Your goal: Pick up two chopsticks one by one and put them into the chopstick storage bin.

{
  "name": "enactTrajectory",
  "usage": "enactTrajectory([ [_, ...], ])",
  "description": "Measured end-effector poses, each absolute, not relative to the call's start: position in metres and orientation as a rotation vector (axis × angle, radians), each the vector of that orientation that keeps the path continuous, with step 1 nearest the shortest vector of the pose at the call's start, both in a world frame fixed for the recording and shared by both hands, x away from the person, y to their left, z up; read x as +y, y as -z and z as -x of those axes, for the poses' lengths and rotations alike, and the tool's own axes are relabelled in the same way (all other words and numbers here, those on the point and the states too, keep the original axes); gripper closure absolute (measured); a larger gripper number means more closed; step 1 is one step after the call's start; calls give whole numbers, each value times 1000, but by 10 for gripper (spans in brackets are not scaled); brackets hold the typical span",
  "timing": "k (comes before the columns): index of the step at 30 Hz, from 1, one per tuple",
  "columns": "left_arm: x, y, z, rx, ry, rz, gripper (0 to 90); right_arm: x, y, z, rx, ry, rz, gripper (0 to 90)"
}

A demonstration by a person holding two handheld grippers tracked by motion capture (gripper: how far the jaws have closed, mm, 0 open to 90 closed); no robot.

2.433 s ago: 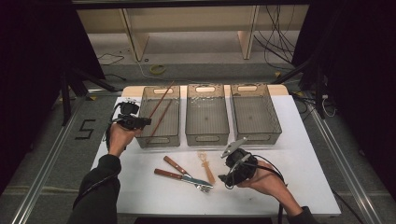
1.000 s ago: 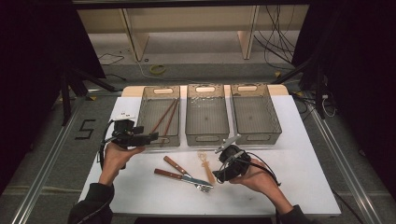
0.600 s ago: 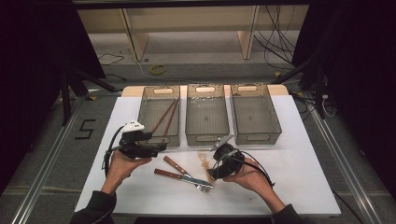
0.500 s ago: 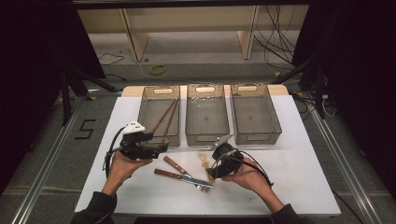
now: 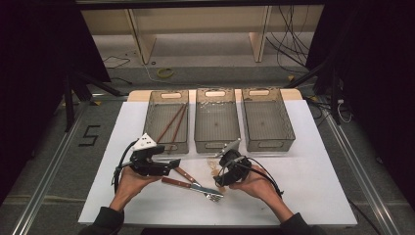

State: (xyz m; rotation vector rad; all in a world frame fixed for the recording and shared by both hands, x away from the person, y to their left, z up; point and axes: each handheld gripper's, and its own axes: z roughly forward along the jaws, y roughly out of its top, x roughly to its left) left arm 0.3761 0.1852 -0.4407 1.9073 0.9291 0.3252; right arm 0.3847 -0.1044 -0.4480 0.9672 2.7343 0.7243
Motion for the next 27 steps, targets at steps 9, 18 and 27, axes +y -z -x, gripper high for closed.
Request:
enactTrajectory([
  [9, 184, 445, -368, 910, -331, -1901, 164, -101, 453, -388, 2745, -698, -969, 383],
  [18, 184, 449, -359, 898, -336, -1873, 165, -95, 459, -391, 2775, -668, -983, 423],
  [27, 184, 451, -352, 883, -350, -1853, 163, -91, 465, -394, 2801, -634, -990, 474],
])
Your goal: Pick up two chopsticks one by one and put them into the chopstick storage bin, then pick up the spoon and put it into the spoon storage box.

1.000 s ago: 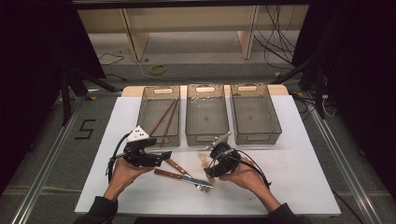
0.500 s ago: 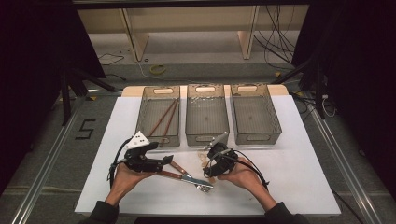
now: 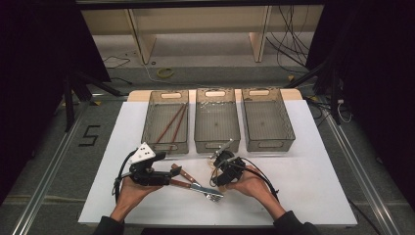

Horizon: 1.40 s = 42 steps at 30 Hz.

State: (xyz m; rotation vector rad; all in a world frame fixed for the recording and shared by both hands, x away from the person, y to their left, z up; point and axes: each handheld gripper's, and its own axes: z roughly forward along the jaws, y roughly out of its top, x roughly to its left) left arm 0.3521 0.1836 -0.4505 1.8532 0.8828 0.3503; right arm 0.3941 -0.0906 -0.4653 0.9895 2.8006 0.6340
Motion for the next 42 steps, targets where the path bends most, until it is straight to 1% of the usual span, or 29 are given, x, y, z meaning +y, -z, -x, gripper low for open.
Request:
enactTrajectory([
  [20, 182, 457, -346, 876, -347, -1878, 164, -88, 469, -395, 2816, -591, -988, 529],
  [22, 183, 457, -346, 875, -348, -1879, 164, -87, 468, -395, 2816, -583, -983, 552],
  [23, 183, 457, -346, 876, -348, -1879, 164, -87, 468, -394, 2820, -583, -981, 574],
  [24, 183, 457, -346, 878, -348, -1881, 165, -87, 468, -394, 2831, -587, -976, 616],
  [34, 181, 460, -345, 870, -350, -1890, 167, -87, 467, -395, 2839, -574, -980, 660],
  [37, 180, 459, -344, 865, -348, -1886, 168, -88, 467, -395, 2837, -563, -978, 690],
  [42, 180, 460, -343, 859, -353, -1894, 169, -90, 467, -397, 2826, -551, -989, 767],
])
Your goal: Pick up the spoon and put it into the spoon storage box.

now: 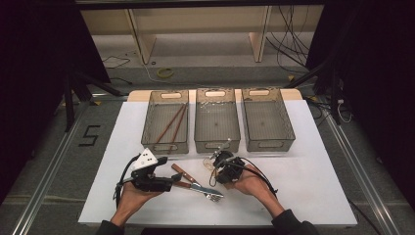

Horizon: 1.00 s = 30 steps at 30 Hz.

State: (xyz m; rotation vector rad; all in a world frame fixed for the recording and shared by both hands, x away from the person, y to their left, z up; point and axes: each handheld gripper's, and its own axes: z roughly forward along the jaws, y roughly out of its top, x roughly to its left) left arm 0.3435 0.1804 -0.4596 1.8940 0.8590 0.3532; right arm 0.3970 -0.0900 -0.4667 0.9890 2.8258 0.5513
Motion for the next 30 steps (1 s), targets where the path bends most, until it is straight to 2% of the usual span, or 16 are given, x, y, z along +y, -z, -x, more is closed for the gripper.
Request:
enactTrajectory([
  [30, 183, 467, -344, 868, -353, -1899, 171, -103, 452, -397, 2808, -655, -943, 782],
])
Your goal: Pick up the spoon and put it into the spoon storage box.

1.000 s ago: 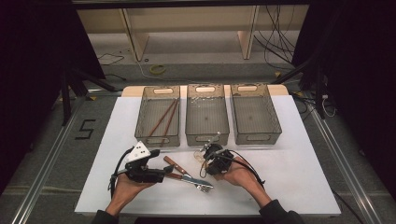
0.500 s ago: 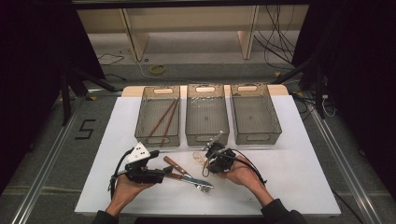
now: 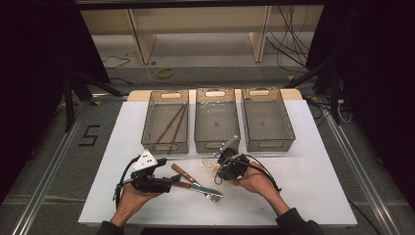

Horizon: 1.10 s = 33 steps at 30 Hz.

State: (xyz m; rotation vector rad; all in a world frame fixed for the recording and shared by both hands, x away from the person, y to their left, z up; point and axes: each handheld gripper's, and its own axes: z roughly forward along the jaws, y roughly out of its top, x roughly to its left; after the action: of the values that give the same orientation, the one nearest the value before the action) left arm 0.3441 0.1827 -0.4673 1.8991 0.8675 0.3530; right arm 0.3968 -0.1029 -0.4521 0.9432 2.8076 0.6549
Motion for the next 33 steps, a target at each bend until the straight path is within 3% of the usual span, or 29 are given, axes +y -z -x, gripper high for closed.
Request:
enactTrajectory([
  [33, 186, 468, -346, 885, -348, -1892, 171, -121, 408, -411, 2714, -862, -912, 781],
])
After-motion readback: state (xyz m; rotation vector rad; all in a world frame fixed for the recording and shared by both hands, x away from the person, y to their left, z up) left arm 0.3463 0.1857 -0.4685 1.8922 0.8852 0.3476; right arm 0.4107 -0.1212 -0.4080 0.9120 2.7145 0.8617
